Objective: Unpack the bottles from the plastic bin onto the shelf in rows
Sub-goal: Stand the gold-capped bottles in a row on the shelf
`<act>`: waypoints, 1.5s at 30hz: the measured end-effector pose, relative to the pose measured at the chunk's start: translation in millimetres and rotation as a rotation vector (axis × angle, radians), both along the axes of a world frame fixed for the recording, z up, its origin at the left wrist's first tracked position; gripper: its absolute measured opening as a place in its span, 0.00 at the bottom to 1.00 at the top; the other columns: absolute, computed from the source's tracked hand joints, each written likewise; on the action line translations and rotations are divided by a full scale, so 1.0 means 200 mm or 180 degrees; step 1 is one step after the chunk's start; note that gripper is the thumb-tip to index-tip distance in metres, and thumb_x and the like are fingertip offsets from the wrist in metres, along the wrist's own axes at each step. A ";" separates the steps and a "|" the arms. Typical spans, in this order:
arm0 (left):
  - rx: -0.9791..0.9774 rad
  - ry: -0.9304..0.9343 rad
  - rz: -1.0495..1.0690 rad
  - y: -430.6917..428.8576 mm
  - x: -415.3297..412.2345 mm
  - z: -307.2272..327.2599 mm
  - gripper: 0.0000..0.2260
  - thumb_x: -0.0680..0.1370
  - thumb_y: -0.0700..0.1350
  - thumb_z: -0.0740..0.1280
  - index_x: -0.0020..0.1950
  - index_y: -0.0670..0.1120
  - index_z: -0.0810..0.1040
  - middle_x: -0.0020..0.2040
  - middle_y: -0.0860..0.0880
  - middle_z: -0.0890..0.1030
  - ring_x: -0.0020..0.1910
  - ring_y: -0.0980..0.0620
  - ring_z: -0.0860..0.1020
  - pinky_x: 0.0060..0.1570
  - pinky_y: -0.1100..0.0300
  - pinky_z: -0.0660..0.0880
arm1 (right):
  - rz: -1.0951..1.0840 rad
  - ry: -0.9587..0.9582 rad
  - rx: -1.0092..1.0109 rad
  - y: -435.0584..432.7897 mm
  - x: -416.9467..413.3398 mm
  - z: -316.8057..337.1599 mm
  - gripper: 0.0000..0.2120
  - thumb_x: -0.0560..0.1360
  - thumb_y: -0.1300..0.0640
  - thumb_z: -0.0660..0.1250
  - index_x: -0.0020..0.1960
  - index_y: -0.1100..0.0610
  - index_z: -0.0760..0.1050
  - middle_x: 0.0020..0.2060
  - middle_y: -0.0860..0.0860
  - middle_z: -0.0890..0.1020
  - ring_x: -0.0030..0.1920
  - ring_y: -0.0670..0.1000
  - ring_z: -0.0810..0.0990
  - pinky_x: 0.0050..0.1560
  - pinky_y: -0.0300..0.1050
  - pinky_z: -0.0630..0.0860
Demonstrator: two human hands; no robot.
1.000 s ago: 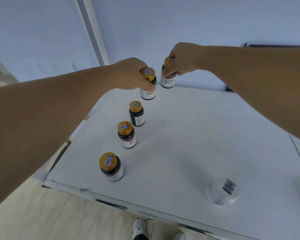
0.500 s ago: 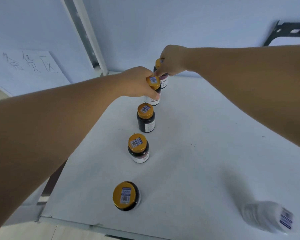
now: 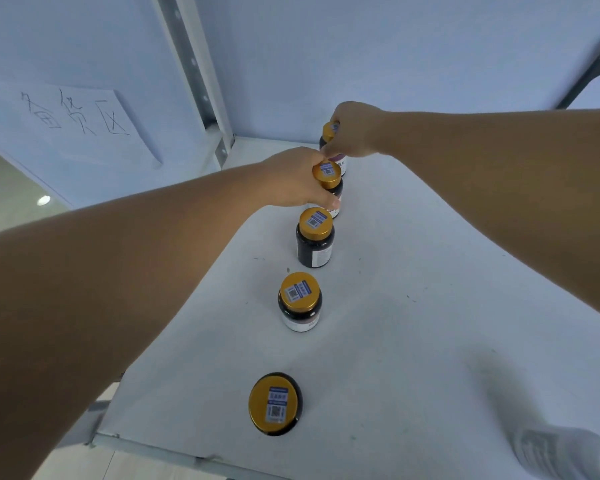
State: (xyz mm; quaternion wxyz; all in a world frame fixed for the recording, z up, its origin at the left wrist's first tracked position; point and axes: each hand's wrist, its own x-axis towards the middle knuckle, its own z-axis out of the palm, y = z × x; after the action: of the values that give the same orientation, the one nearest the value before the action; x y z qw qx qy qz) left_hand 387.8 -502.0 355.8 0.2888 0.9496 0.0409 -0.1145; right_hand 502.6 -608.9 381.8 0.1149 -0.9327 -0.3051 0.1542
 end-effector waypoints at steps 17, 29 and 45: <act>0.0276 -0.0397 0.0763 0.06 -0.08 0.26 0.33 0.73 0.63 0.71 0.72 0.47 0.70 0.68 0.50 0.76 0.62 0.49 0.76 0.60 0.52 0.75 | 0.0017 -0.0327 0.0257 -0.23 -0.02 0.21 0.32 0.78 0.39 0.64 0.73 0.59 0.68 0.69 0.54 0.73 0.69 0.56 0.71 0.65 0.48 0.67; 0.0892 -0.0681 0.0419 -0.33 -0.12 0.58 0.30 0.75 0.55 0.73 0.73 0.48 0.70 0.69 0.52 0.76 0.66 0.51 0.75 0.62 0.56 0.70 | 0.0281 -0.0298 0.0037 -0.73 -0.13 0.43 0.34 0.74 0.40 0.70 0.74 0.55 0.67 0.70 0.50 0.73 0.69 0.54 0.72 0.69 0.51 0.69; 0.0448 -0.1141 -0.1943 -1.73 -0.07 0.86 0.28 0.73 0.55 0.74 0.71 0.49 0.73 0.67 0.52 0.78 0.64 0.52 0.77 0.64 0.56 0.72 | -0.1991 -0.0779 0.0003 -2.25 -0.90 0.81 0.23 0.72 0.43 0.72 0.53 0.63 0.77 0.49 0.55 0.83 0.52 0.59 0.80 0.56 0.50 0.76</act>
State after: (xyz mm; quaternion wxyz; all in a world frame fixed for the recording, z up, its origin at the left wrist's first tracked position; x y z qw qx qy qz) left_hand 373.4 -848.4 527.4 0.1778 0.9407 -0.2881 -0.0240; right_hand 322.7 -1058.8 543.0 0.1196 -0.9927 -0.0157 -0.0017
